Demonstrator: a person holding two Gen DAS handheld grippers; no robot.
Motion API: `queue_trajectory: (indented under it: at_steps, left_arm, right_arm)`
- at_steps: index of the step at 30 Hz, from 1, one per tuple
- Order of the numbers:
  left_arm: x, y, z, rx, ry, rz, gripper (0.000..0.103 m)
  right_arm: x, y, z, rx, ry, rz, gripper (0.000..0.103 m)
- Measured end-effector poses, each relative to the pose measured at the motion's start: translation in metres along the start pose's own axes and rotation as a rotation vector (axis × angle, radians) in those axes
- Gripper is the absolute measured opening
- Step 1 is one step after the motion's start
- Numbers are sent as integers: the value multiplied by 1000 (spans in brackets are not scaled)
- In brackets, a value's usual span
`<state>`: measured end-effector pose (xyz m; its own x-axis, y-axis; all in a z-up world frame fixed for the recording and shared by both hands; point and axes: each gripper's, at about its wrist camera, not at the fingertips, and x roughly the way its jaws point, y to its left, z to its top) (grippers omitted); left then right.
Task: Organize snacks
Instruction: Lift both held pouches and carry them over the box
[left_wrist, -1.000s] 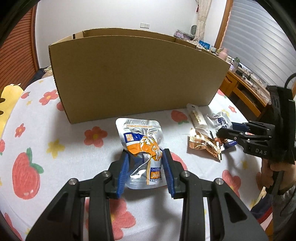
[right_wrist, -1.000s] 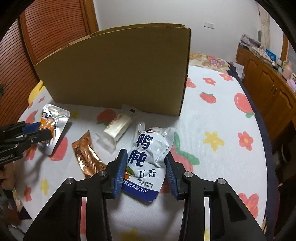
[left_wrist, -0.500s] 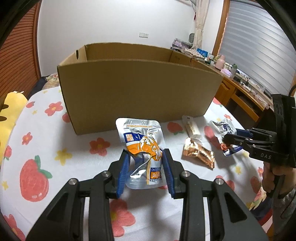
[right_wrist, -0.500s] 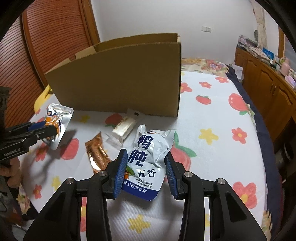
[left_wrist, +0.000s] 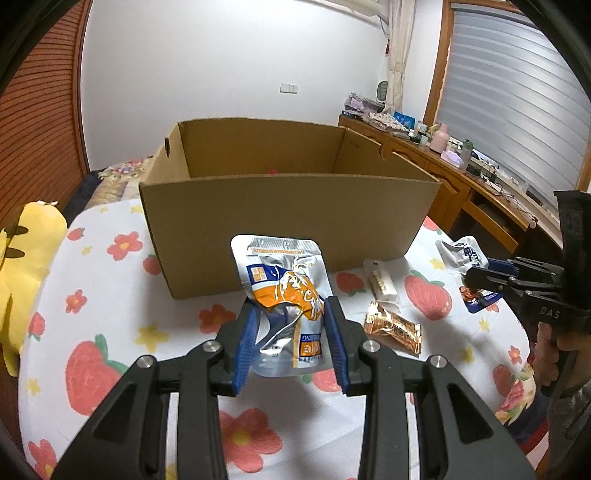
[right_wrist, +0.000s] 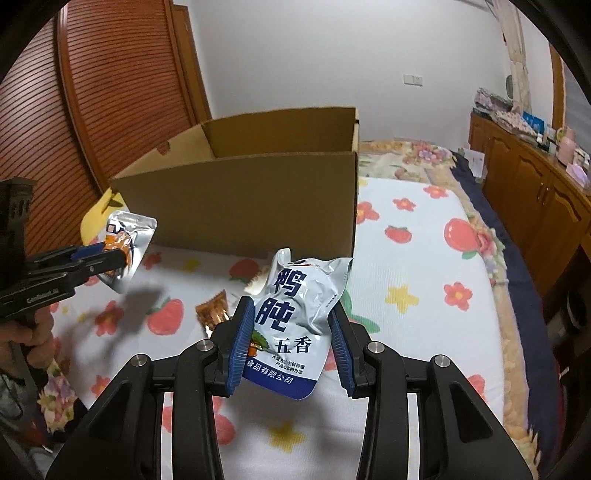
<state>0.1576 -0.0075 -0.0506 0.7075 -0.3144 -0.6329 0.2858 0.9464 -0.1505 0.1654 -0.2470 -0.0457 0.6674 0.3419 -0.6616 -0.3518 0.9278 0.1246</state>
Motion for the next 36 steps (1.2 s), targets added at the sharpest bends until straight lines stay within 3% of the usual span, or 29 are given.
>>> queue_trajectory:
  at_steps: [9,19,27,36]
  left_arm:
    - [-14,1,19,25,-51,12,34]
    - [-31,9,72,60,-160,23,34]
    - [-5,30,104,50,-172,26,34]
    - [42,49,124,43,-141,14,34]
  right_arm:
    - [-16,11,17,-35,-48,10,40]
    - [-26,26,65,-106,-137,16,40]
    - [-4,31,107,-143,-174,31,40]
    - [50,26,134,-168,-146,46,40]
